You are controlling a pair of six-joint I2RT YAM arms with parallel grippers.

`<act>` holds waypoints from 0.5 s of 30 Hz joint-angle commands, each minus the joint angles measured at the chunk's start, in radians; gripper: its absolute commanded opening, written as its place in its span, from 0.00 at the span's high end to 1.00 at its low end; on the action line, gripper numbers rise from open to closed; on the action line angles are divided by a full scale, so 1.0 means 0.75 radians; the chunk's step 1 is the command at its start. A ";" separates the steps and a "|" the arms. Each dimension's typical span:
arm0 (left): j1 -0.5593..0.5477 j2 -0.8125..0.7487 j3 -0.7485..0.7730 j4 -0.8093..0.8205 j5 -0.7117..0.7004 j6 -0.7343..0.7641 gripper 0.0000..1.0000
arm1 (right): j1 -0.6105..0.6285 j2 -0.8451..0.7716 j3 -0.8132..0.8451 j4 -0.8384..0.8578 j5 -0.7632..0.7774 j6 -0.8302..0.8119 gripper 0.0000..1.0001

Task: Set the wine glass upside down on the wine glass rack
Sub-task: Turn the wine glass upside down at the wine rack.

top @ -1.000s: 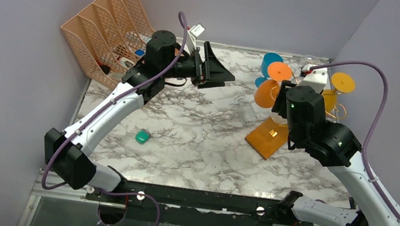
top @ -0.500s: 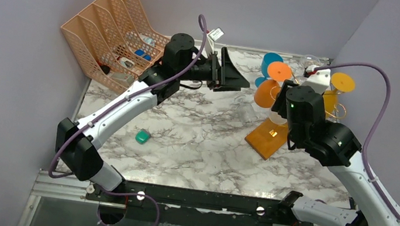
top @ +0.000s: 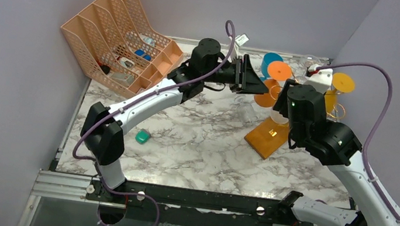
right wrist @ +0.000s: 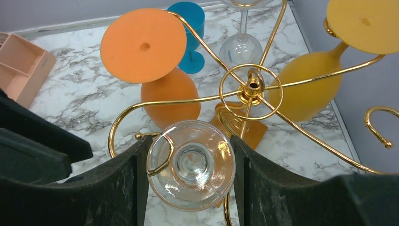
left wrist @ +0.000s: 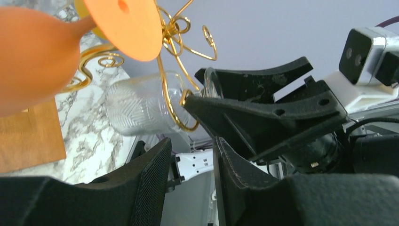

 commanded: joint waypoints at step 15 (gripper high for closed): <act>-0.033 0.202 0.228 0.157 -0.007 -0.028 0.84 | -0.047 0.059 0.114 0.120 0.016 0.006 0.99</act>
